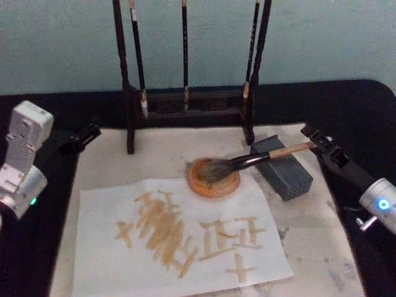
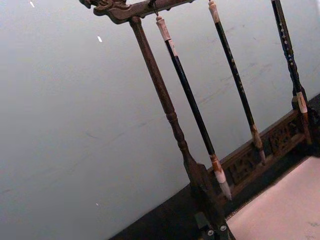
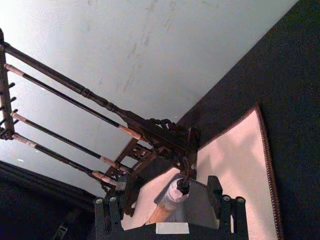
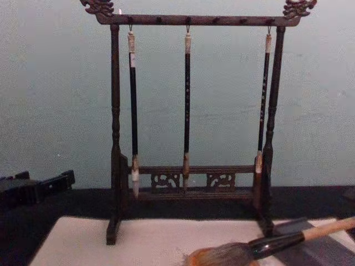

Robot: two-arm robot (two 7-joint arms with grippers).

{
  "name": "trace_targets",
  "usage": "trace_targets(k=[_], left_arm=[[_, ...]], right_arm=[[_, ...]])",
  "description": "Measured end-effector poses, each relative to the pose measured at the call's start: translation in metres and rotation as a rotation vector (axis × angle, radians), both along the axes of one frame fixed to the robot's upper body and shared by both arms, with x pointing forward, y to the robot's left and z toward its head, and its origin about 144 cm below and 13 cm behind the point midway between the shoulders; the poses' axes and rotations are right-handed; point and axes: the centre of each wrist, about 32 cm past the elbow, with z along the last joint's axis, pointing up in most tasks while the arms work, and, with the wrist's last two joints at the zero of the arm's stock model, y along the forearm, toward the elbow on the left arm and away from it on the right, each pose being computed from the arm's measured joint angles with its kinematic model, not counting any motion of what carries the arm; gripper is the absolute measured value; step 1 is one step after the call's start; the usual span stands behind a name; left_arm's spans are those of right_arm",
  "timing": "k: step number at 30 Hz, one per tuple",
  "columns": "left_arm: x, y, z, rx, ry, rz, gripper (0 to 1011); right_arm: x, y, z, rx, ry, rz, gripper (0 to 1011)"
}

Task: Pick up the brush from the inkstone, write on the paper, then place the brush back to its original position.

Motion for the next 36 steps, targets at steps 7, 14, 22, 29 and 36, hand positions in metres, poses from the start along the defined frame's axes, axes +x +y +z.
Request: trace_targets(k=[7, 14, 22, 29, 36], left_arm=[[0.0000, 0.0000, 0.0000, 0.000, 0.000, 0.000, 1002], [0.0000, 0.0000, 0.0000, 0.000, 0.000, 0.000, 1002], [0.0000, 0.0000, 0.0000, 0.000, 0.000, 0.000, 1000], [0.0000, 0.0000, 0.0000, 0.000, 0.000, 0.000, 1002], [0.0000, 0.0000, 0.0000, 0.000, 0.000, 0.000, 1000]], right_arm=[[0.0010, 0.0012, -0.0002, 0.009, 0.009, 0.003, 1008], [0.0020, 0.0020, -0.0001, 0.021, 0.016, 0.005, 1008], [0.0017, 0.0027, -0.0010, 0.032, 0.020, 0.005, 1008], [0.0021, 0.0035, -0.0008, 0.038, 0.018, 0.012, 1008], [0.0035, 0.0033, 0.0000, 0.031, 0.020, 0.014, 1008]])
